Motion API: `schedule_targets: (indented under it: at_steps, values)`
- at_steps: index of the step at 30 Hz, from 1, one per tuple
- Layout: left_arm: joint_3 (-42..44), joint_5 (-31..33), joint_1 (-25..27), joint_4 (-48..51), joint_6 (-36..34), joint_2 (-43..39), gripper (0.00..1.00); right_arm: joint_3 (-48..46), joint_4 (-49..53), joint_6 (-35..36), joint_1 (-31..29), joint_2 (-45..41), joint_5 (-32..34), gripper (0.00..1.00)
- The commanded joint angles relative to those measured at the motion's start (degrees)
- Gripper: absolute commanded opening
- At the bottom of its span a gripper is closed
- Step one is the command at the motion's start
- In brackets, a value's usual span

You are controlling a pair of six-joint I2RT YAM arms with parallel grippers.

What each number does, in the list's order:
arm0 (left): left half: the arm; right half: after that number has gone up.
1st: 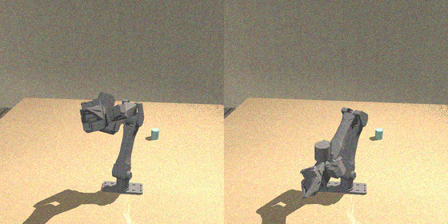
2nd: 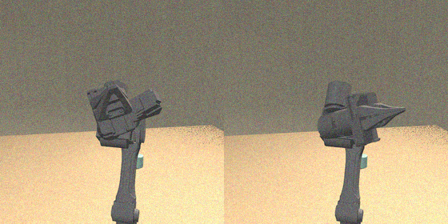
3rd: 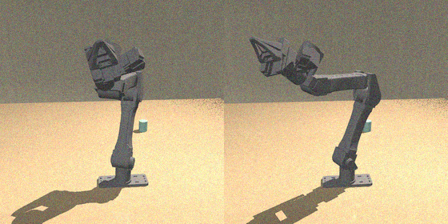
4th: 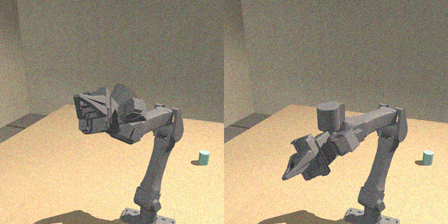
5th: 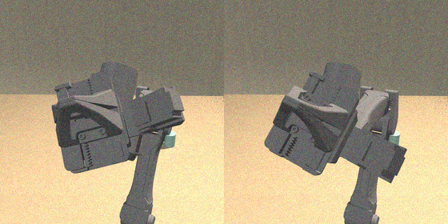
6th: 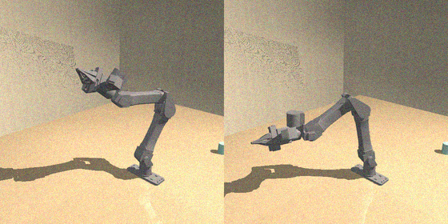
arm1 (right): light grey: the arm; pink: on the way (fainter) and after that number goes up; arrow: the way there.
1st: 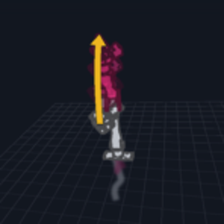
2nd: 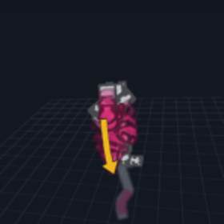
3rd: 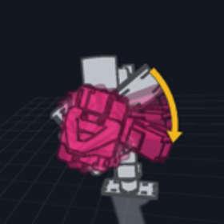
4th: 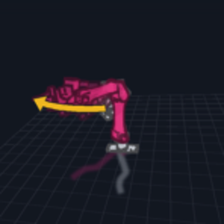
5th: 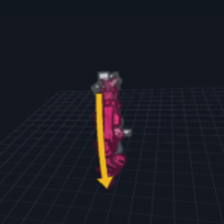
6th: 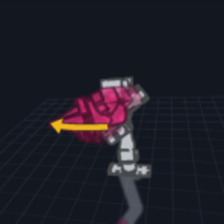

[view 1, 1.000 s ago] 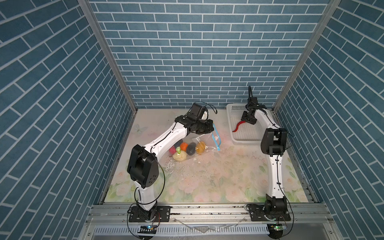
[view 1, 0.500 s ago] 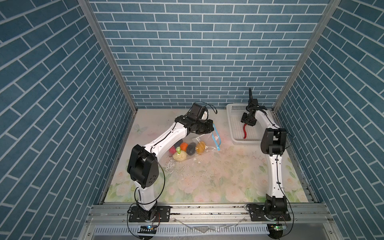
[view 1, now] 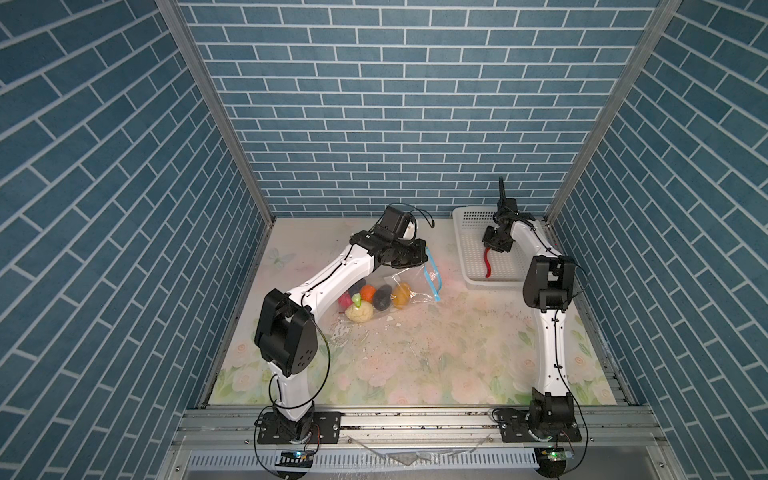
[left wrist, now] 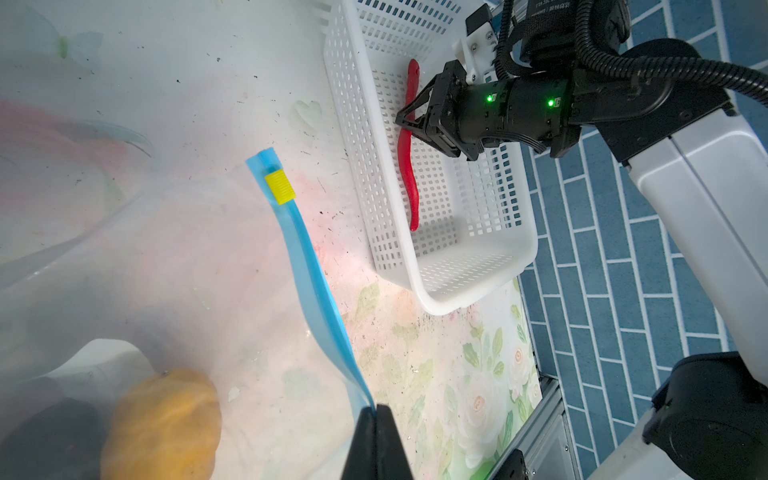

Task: Place the food in the zip-top bag and seal the zipper
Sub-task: 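Lower the right gripper and grasp the red chili in the basket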

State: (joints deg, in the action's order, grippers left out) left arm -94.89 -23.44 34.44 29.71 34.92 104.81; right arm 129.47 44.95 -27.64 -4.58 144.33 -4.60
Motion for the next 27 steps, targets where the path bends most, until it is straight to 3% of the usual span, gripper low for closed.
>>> schedule_targets:
  at_steps: [1, 9, 23, 25, 27]
  values:
    - [-0.89, -0.11, 0.15, 0.57, -1.04, 1.01, 0.03, -3.66, -1.31, -2.13, 0.43, -4.45, -2.85, 0.28]
    - [-0.12, -0.27, 0.06, -0.07, -0.82, 0.96, 0.03, -14.63, -11.11, -4.61, 0.71, -13.08, -4.3, 0.24]
    - [-0.03, -0.31, 0.05, -0.36, -0.63, -0.21, 0.03, -39.86, -39.57, -8.13, -0.4, -34.46, -6.3, 0.2]
    - [0.06, -0.29, 0.04, -0.36, -0.58, -0.39, 0.03, -42.19, -41.41, -7.67, -1.12, -36.26, -4.78, 0.2]
    - [0.13, -0.18, 0.06, -0.4, -0.73, -0.65, 0.03, -40.81, -36.64, -5.69, -1.47, -35.84, -2.07, 0.2]
